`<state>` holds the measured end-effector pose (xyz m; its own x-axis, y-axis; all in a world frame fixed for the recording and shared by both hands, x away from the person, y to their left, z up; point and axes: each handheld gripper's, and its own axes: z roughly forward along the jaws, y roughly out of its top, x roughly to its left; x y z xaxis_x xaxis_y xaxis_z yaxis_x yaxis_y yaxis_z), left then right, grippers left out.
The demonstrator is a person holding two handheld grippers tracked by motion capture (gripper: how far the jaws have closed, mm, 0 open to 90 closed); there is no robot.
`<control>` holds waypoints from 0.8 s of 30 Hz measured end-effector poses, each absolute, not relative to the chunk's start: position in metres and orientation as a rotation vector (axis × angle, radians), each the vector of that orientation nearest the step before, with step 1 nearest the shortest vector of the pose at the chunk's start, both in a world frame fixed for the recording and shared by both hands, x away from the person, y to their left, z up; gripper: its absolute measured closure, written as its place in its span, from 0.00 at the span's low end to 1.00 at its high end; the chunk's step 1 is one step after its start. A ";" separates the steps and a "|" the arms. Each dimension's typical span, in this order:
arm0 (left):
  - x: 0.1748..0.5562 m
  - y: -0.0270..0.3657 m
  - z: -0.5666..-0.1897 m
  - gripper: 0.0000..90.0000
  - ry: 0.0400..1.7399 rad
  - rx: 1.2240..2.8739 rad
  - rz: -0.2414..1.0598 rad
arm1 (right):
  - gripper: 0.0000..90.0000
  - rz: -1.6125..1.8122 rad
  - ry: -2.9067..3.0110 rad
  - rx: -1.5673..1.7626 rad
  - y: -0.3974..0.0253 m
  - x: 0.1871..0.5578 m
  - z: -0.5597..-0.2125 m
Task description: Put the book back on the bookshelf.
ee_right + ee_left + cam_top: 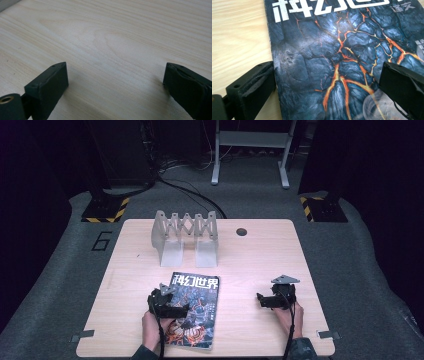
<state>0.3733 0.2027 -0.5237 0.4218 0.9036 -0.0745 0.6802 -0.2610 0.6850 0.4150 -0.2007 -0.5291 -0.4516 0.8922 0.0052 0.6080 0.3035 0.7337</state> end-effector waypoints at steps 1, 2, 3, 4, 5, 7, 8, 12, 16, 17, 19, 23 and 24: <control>0.374 0.201 -0.523 0.01 1.321 2.054 0.433 | 0.06 0.953 2.172 1.339 -0.201 0.415 -0.529; 0.374 0.197 -0.523 0.01 1.314 2.055 0.439 | 0.06 0.953 2.171 1.340 -0.201 0.415 -0.529; 0.375 0.194 -0.523 0.01 1.309 2.062 0.430 | 0.06 0.952 2.172 1.338 -0.201 0.415 -0.529; 0.375 0.191 -0.523 0.01 1.304 2.062 0.436 | 0.06 0.953 2.172 1.338 -0.201 0.415 -0.529; 0.376 0.188 -0.522 0.01 1.297 2.071 0.422 | 0.06 0.953 2.172 1.339 -0.201 0.415 -0.529; 0.376 0.180 -0.522 0.01 1.292 2.074 0.423 | 0.06 0.953 2.172 1.339 -0.201 0.415 -0.529; 0.376 0.177 -0.523 0.01 1.283 2.076 0.426 | 0.06 0.954 2.169 1.339 -0.200 0.415 -0.529; 0.378 0.171 -0.522 0.01 1.246 2.096 0.404 | 0.06 0.952 2.170 1.342 -0.200 0.415 -0.529; 0.377 0.192 -0.512 0.07 1.216 2.071 0.424 | 0.08 0.946 2.179 1.356 -0.200 0.414 -0.528; 0.376 0.200 -0.508 0.05 1.227 2.055 0.444 | 0.09 0.962 2.176 1.357 -0.201 0.414 -0.527; 0.377 0.215 -0.505 0.05 1.259 2.015 0.497 | 0.11 1.033 2.179 1.406 -0.196 0.410 -0.525; 0.381 0.239 -0.507 0.05 1.306 2.032 0.547 | 0.15 1.074 2.217 1.401 -0.170 0.400 -0.512; 0.381 0.243 -0.509 0.05 1.314 2.036 0.566 | 0.16 1.089 2.229 1.398 -0.162 0.398 -0.510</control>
